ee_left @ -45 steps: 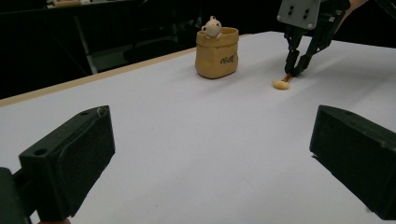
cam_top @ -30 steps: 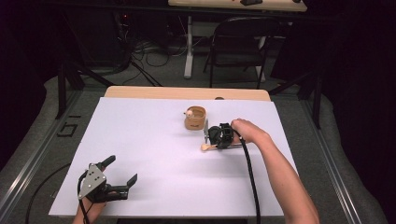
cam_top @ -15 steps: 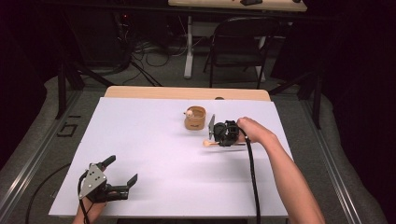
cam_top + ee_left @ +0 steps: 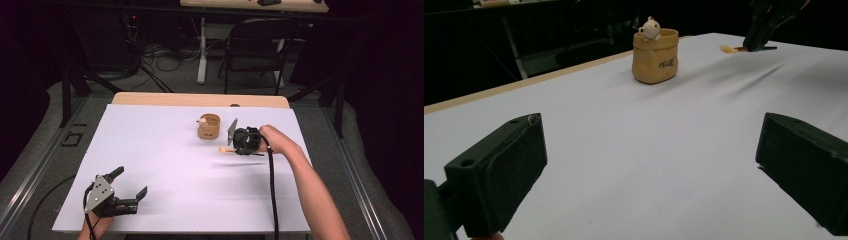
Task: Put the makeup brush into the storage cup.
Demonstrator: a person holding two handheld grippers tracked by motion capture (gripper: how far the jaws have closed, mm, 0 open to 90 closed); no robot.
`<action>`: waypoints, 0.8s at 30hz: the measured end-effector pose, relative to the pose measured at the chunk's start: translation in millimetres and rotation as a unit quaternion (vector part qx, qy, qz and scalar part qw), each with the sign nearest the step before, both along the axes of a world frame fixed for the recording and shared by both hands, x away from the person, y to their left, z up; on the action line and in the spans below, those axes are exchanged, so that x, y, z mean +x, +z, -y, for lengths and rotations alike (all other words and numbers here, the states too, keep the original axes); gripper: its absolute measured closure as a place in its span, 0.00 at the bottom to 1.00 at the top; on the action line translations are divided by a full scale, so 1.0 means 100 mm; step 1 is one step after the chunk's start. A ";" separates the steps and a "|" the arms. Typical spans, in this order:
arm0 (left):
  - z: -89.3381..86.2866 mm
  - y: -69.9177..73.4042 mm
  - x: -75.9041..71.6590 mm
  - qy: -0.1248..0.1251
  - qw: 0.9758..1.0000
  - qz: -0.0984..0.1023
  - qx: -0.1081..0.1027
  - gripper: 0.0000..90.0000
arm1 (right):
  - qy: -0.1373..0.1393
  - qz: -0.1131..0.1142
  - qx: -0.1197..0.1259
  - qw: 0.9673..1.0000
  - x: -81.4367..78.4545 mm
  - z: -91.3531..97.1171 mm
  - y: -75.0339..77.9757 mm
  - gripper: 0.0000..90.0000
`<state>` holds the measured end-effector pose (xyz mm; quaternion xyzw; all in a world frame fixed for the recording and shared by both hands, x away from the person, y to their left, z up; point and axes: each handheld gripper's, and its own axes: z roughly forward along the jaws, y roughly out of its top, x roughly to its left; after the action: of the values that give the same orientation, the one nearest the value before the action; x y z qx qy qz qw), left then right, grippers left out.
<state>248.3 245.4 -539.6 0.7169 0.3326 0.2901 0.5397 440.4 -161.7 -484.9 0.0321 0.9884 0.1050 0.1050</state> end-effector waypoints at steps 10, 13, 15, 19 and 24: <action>0.00 0.00 0.00 0.000 1.000 0.000 -0.001 0.00 | -0.028 0.015 0.056 0.998 -0.03 0.05 0.20 0.93; 0.00 0.00 -0.01 0.001 1.000 0.000 -0.001 0.00 | -0.037 0.016 0.071 0.997 -0.04 0.07 0.22 0.93; -0.01 0.00 0.00 0.000 1.000 0.001 0.000 0.00 | -0.041 0.019 0.082 0.996 -0.05 0.08 0.24 0.93; 0.00 0.00 0.00 0.000 1.000 0.000 0.000 0.00 | -0.054 0.023 0.108 0.992 -0.06 0.11 0.27 0.93; 0.00 0.00 0.00 0.001 1.000 0.000 0.000 0.00 | -0.062 0.032 0.130 0.989 -0.08 0.14 0.29 0.93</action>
<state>248.0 245.8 -539.5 0.7168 0.3330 0.2903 0.5395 432.6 -175.6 -456.4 0.1030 0.9587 0.2265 0.1375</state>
